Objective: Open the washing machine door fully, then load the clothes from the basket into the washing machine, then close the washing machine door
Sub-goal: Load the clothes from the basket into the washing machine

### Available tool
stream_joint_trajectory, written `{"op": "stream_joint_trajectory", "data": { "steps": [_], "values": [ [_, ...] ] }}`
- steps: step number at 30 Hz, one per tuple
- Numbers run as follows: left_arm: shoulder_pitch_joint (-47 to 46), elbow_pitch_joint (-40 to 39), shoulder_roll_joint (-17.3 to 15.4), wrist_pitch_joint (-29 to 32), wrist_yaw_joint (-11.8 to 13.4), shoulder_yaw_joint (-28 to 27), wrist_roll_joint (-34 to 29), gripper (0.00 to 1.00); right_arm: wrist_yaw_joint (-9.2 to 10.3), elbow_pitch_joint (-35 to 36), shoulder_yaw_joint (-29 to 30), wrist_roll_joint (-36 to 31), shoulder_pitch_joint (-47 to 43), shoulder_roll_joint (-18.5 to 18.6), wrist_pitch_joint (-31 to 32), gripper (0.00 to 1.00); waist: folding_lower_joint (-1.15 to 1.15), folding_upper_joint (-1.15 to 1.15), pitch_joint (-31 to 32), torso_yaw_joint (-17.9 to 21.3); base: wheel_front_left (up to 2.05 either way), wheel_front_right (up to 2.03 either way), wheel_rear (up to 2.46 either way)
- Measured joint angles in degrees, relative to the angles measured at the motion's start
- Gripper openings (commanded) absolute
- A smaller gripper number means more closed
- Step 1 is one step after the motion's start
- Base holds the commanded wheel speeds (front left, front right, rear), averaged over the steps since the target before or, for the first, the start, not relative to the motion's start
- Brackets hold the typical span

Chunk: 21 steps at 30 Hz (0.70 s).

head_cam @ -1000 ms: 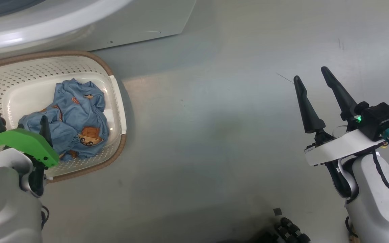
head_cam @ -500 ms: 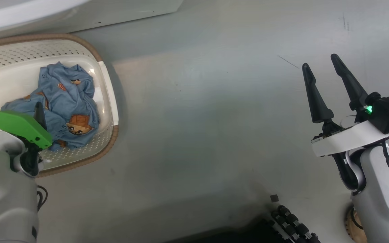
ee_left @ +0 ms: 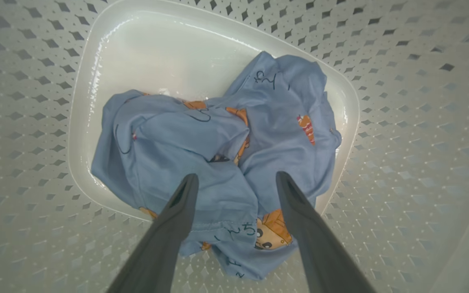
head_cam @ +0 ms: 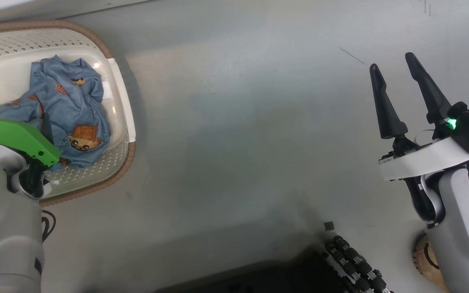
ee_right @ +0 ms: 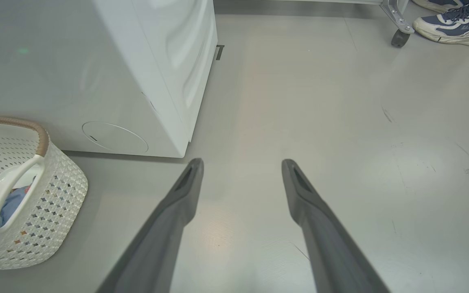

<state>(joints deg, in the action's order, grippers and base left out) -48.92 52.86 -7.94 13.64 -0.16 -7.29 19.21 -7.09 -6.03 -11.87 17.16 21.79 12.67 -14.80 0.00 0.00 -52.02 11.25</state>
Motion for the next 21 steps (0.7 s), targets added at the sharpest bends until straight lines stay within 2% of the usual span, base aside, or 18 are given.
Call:
{"op": "stream_joint_trajectory", "data": {
  "steps": [21],
  "values": [
    [-4.8,3.8,-0.2,-0.1,0.9,-0.6,0.6,1.0,0.0,1.2,0.5,0.0,0.8,0.1,0.0,1.0,0.0,0.0,-4.2,0.2,0.0,0.0,0.0]
  ]
}}
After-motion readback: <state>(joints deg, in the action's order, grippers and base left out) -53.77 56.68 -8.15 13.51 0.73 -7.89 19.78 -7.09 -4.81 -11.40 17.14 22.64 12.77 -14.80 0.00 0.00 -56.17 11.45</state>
